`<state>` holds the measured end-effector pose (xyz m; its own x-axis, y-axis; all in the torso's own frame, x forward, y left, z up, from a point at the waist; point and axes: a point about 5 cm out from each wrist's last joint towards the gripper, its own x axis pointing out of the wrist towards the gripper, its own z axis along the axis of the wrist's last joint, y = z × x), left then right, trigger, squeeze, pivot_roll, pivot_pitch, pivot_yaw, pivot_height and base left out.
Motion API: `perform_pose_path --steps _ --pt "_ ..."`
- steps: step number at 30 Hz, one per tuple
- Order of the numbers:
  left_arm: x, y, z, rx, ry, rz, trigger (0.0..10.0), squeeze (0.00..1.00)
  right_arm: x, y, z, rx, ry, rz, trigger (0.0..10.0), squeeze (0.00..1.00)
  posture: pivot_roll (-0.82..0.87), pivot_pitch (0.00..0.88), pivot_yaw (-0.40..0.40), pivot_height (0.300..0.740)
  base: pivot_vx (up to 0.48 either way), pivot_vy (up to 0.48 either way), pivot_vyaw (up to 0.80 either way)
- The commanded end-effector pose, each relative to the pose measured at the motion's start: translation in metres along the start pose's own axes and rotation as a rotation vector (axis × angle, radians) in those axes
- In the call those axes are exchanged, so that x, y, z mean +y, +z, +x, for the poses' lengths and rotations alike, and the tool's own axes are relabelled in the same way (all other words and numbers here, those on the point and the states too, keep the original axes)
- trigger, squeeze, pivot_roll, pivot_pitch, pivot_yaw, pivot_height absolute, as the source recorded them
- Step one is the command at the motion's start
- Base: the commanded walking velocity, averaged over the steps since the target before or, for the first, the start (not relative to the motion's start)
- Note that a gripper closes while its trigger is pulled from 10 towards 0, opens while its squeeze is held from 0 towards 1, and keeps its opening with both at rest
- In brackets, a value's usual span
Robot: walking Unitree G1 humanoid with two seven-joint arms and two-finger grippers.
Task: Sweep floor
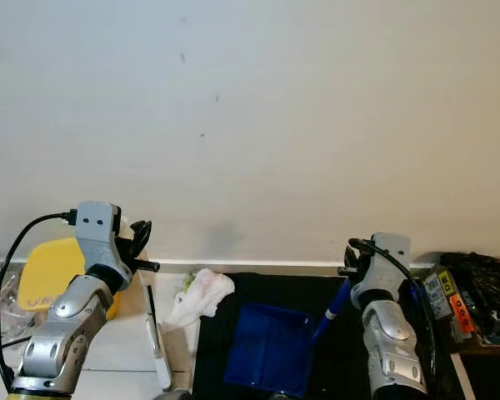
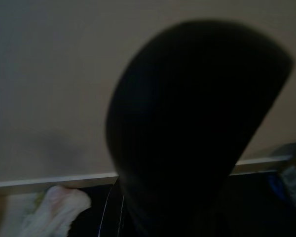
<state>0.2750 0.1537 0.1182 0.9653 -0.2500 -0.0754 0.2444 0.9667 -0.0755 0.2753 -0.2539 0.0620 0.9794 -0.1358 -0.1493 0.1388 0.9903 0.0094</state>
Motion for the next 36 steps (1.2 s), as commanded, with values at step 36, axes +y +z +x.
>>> perform_pose_path --steps 36 --pt "0.006 -0.0057 -0.0076 0.014 -0.008 0.014 10.0 0.0 -0.0001 0.0044 0.0025 -0.046 0.034 -0.007 10.0 0.0 0.11 0.121 0.019 0.74 0.299 0.0 0.0"
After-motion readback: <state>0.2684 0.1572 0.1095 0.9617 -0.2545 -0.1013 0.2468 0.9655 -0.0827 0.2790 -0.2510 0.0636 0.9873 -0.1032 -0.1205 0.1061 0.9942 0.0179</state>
